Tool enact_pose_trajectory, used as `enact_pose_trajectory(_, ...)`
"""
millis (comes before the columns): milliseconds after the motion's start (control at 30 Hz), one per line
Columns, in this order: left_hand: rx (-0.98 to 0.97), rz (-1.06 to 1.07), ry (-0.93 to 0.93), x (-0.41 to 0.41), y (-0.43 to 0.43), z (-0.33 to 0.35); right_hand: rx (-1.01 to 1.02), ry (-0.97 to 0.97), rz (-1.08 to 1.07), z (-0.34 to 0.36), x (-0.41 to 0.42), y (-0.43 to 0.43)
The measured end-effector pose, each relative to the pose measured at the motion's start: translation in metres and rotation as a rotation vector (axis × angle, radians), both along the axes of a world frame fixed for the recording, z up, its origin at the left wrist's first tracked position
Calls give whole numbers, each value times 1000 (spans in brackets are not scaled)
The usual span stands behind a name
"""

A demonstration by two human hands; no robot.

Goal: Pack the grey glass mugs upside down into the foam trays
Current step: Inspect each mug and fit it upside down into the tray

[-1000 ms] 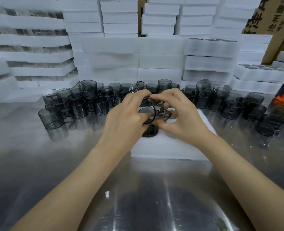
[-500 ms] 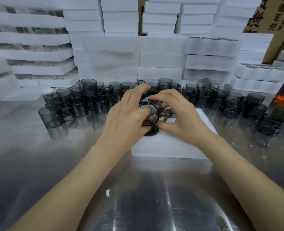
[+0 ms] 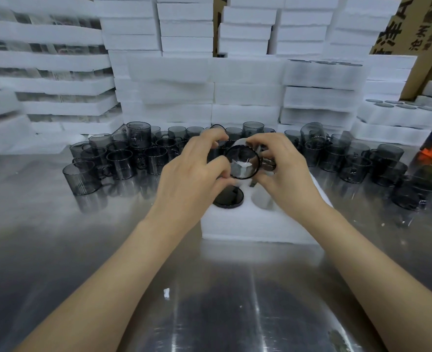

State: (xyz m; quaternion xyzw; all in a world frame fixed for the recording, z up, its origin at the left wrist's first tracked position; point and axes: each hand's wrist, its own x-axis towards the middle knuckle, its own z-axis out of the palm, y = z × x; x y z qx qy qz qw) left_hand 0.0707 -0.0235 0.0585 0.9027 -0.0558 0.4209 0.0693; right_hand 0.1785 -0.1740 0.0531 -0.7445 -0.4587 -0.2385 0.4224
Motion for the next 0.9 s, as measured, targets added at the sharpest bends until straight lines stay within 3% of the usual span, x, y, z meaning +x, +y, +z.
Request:
enact_pose_trajectory(267, -185, 201, -8, 4, 19, -6, 39, -28, 0, -3, 3, 1)
enact_pose_trajectory(467, -87, 480, 146, 6, 25, -10, 64, -108, -9, -3, 4, 1)
enact_pose_trajectory(700, -184, 347, 51, 3, 17, -4, 57, -166, -30, -2, 5, 0)
enact_pose_trajectory(900, -15, 41, -51, -3, 1, -4, 52, -172, -58, -1, 4, 0)
